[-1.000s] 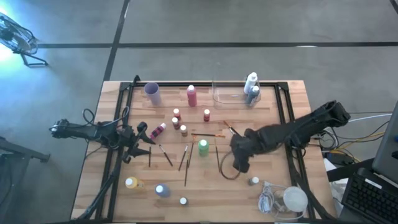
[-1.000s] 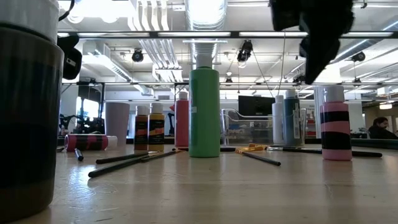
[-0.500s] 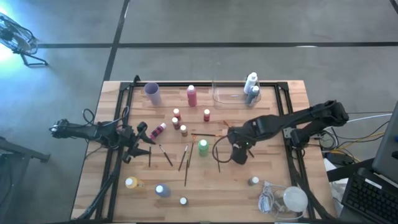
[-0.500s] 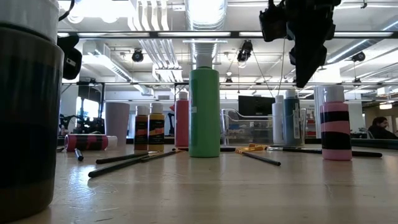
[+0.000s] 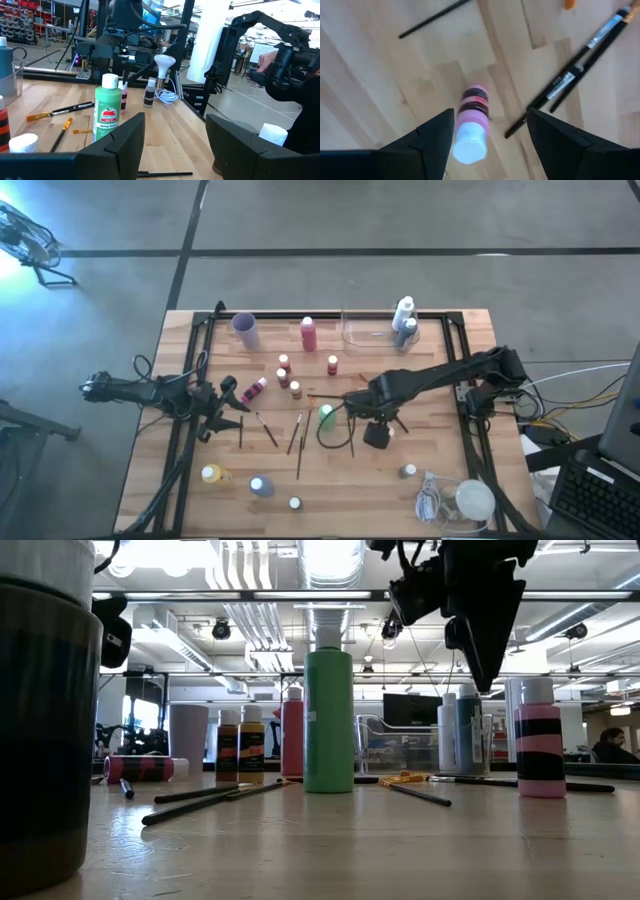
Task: Pick & Place Paint Supplies
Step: Put the pink paint bottle into the transparent bin
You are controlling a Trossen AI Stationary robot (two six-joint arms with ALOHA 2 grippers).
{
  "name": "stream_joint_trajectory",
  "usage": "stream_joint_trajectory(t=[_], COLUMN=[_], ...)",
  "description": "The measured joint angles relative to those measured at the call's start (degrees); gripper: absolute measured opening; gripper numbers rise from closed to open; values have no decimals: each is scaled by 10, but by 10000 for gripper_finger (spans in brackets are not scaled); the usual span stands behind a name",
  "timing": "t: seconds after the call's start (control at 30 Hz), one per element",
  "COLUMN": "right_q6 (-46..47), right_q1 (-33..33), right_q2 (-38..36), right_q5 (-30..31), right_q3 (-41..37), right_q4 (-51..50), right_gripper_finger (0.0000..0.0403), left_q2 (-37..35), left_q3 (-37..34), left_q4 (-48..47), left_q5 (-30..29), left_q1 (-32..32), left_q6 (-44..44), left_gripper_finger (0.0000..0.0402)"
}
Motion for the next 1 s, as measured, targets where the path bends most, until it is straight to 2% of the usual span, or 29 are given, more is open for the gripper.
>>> stream_joint_trajectory(t=[0.37, 0.6, 1.0], right_q6=[39, 47, 57], right_q1=[18, 22, 23], right_q2=[-8, -8, -8], right_q5=[-6, -44, -45], right_q3=[-32, -33, -51], right_q4=[-26, -22, -19], right_gripper_finger=[246, 238, 264], left_q2=[0, 0, 0], left_q3=[0, 0, 0], left_q4=[0, 0, 0], left_q5=[0, 0, 0], left_q1=[0, 0, 0], left_q6=[0, 0, 0], left_gripper_finger=[216, 216, 216])
